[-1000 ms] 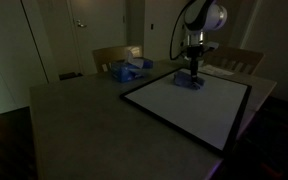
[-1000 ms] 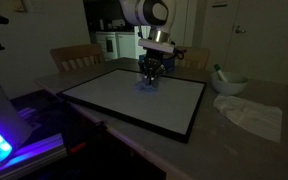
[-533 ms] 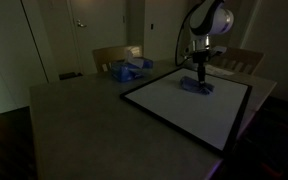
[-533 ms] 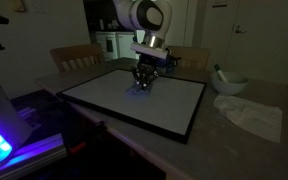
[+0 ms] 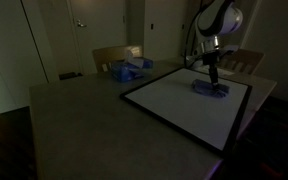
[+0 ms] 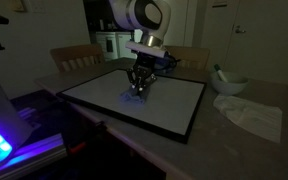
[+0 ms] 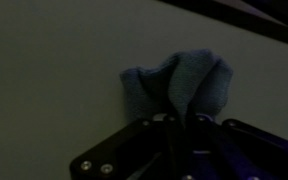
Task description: Use the cloth to wipe the whiteboard on the table
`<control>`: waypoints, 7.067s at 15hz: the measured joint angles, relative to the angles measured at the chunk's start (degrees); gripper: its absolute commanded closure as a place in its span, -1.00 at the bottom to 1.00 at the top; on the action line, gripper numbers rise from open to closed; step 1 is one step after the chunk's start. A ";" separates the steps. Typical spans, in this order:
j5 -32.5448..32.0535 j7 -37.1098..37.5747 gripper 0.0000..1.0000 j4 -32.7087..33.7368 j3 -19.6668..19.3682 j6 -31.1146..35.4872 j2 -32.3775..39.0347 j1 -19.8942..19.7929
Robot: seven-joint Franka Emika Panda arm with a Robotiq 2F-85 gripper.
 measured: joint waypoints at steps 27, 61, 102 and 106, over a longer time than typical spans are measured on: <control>-3.91 1.30 0.96 -1.32 0.70 -27.50 0.44 3.52; 2.45 -0.27 0.96 1.19 3.02 -3.33 1.95 4.83; -1.89 22.80 0.82 15.75 2.04 -3.85 9.56 11.71; -1.89 22.40 0.96 15.96 2.05 -4.22 9.59 11.71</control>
